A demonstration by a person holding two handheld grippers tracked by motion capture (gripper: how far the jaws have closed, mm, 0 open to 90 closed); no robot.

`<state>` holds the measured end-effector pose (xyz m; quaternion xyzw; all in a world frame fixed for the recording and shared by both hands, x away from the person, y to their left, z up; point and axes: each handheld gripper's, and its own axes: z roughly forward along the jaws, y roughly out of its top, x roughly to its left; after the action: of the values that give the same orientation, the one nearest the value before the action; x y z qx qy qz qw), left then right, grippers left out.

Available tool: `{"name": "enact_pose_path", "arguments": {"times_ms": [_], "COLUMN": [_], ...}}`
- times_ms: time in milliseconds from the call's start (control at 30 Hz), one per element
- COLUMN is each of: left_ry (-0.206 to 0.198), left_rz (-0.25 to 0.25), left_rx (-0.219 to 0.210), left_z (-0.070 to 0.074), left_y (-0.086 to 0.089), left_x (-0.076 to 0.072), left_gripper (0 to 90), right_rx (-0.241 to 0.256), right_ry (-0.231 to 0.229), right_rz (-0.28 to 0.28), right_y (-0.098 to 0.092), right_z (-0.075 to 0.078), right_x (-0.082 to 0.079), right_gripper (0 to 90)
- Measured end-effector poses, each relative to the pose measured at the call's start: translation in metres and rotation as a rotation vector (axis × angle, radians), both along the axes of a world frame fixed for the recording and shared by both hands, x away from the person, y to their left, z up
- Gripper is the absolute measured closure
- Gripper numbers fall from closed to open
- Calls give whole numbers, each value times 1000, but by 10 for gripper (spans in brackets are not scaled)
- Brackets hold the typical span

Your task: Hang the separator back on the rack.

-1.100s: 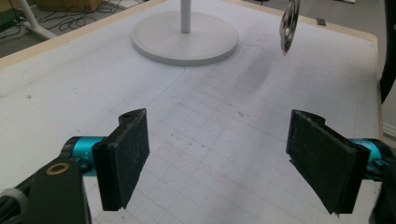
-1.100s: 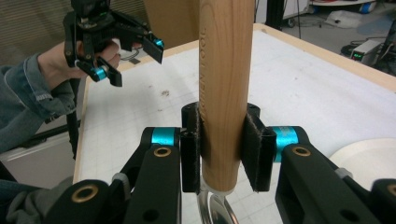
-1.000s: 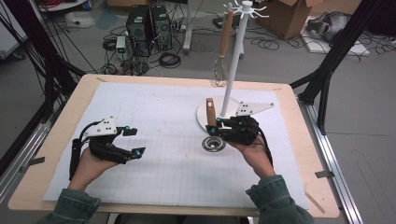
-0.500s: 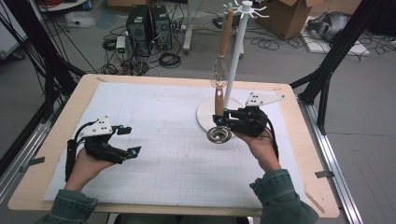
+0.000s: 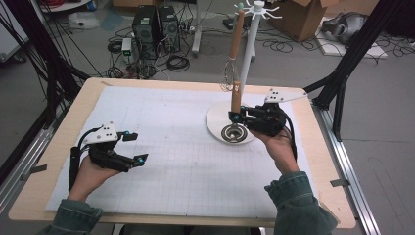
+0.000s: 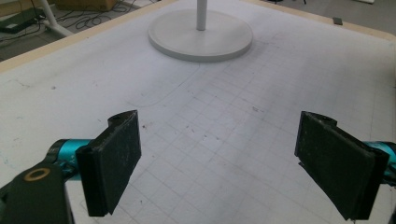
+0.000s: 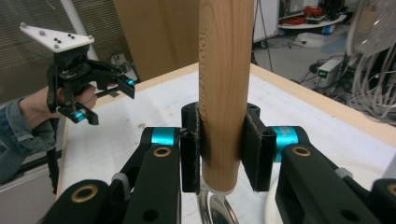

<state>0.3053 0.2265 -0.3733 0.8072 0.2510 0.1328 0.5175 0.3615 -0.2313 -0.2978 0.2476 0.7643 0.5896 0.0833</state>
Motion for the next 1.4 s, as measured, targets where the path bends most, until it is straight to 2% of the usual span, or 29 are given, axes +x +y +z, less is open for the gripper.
{"name": "enact_pose_path", "arguments": {"times_ms": [367,733,1300,1400], "left_ry": [7,3,20,18], "left_rz": [12,15,11,16], "left_rx": [3,7,6,5], "left_z": [-2,-1,-3,-3], "left_y": [0,2,2,2], "left_x": [1,1,2,2], "left_gripper": [127,117,111,110], "right_rx": [14,12,31,21], "right_ry": [-21,-47,-58,-62], "right_rz": [-28,-27,-53,-55], "right_y": [-7,-9,-13,-14], "right_z": [19,34,59,64], "right_x": [2,4,15,17], "right_gripper": [715,715,715,715]}}
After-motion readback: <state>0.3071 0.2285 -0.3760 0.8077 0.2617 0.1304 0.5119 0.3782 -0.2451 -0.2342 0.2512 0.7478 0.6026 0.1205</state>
